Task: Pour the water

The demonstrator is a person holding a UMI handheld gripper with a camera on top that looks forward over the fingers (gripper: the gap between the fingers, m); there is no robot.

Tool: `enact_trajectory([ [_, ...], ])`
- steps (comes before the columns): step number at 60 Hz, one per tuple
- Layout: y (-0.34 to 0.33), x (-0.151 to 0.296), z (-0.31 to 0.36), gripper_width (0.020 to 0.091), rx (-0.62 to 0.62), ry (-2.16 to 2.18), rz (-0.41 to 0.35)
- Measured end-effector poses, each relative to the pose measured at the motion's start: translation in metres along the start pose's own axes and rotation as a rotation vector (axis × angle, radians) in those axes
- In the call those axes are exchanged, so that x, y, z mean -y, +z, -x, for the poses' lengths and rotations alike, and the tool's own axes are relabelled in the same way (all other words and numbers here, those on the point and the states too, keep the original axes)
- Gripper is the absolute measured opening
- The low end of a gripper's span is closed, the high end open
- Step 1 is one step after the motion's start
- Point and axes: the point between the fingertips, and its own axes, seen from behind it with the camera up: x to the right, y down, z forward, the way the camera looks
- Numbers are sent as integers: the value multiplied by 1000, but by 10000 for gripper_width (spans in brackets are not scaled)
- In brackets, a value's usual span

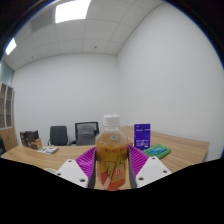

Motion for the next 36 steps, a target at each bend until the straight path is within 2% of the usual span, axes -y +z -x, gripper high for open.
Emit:
enact_trajectory([
  [5,18,-51,-8,480,-20,-55,131],
  [6,25,-75,-14,481,-15,-66,126],
  [12,24,-102,-11,484,7,-53,178],
  [14,25,-95,-11,486,16,-53,154],
  [28,23,-102,-9,497,6,-10,173],
  [36,25,-102,-5,526,9,-68,151],
])
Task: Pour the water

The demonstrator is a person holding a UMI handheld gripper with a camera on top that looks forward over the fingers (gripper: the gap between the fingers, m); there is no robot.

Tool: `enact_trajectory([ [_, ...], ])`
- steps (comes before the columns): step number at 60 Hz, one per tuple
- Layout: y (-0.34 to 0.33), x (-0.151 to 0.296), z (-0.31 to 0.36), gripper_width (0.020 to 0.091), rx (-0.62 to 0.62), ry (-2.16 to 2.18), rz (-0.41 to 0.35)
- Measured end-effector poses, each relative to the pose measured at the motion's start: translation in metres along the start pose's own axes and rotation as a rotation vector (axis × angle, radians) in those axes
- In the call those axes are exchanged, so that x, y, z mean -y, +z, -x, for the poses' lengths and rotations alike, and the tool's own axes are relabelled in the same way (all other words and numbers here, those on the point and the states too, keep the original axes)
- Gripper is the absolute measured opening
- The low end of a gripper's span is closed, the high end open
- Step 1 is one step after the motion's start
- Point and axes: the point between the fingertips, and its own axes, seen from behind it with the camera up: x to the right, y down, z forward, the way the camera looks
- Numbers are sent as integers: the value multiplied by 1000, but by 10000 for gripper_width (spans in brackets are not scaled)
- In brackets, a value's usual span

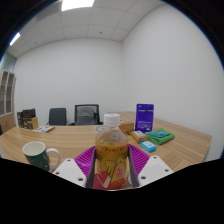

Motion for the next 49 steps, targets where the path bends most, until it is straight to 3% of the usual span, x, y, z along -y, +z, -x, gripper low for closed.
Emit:
enact_trajectory([
  [9,-1,-2,0,651,3,-24,26],
  [14,-10,-2,-1,859,27,-13,62],
  [17,-18,7,-3,826,33,0,44],
  [28,-65,20,-11,834,31,40,51],
  [49,-247,26,49,836,184,99,29],
])
